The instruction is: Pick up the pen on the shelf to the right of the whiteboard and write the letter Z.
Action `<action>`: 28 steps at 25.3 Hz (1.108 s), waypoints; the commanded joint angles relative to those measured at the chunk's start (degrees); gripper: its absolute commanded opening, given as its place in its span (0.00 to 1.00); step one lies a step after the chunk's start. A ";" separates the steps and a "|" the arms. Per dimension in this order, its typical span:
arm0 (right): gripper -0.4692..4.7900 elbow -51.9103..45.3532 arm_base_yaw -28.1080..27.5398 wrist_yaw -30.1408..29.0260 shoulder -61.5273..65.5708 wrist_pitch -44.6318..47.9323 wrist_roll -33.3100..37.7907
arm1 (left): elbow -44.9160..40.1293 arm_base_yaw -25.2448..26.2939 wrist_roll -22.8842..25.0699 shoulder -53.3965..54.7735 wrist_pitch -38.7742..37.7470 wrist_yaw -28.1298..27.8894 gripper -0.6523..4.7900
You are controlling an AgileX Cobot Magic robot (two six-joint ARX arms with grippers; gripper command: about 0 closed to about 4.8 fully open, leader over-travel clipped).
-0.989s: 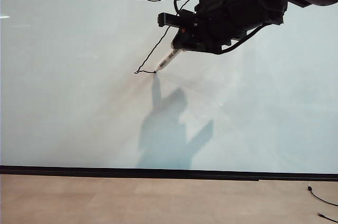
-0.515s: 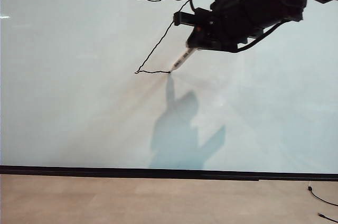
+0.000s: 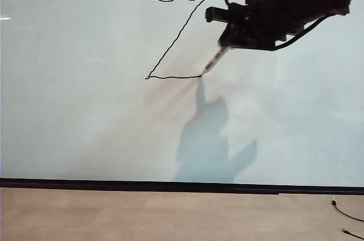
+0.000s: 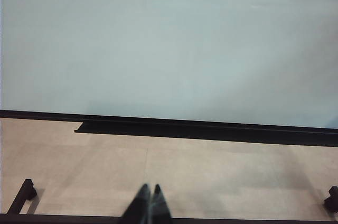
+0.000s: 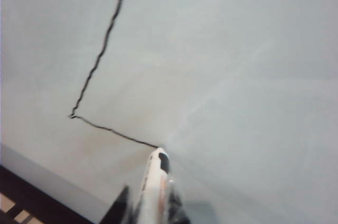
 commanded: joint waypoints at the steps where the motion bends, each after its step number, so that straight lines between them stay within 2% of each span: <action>1: 0.07 0.07 -0.70 2.64 -0.72 1.42 -0.81 | 0.13 -0.02 0.24 0.04 0.33 0.07 0.11; 15: 0.07 -2.27 -2.27 3.28 -4.00 0.55 -1.60 | 0.13 -0.02 0.24 0.04 0.33 0.04 0.11; 21: 0.07 -2.73 -2.12 -0.35 -4.98 0.52 -1.53 | 0.13 -0.02 0.24 0.04 0.31 0.04 0.11; 23: 0.07 -4.44 -0.42 -1.18 -7.87 0.39 -1.53 | 0.13 -0.02 0.24 0.04 0.33 0.04 0.11; 28: 0.07 -7.78 3.06 2.73 -15.89 -3.21 -1.88 | 0.13 0.00 0.24 0.04 0.33 0.04 0.11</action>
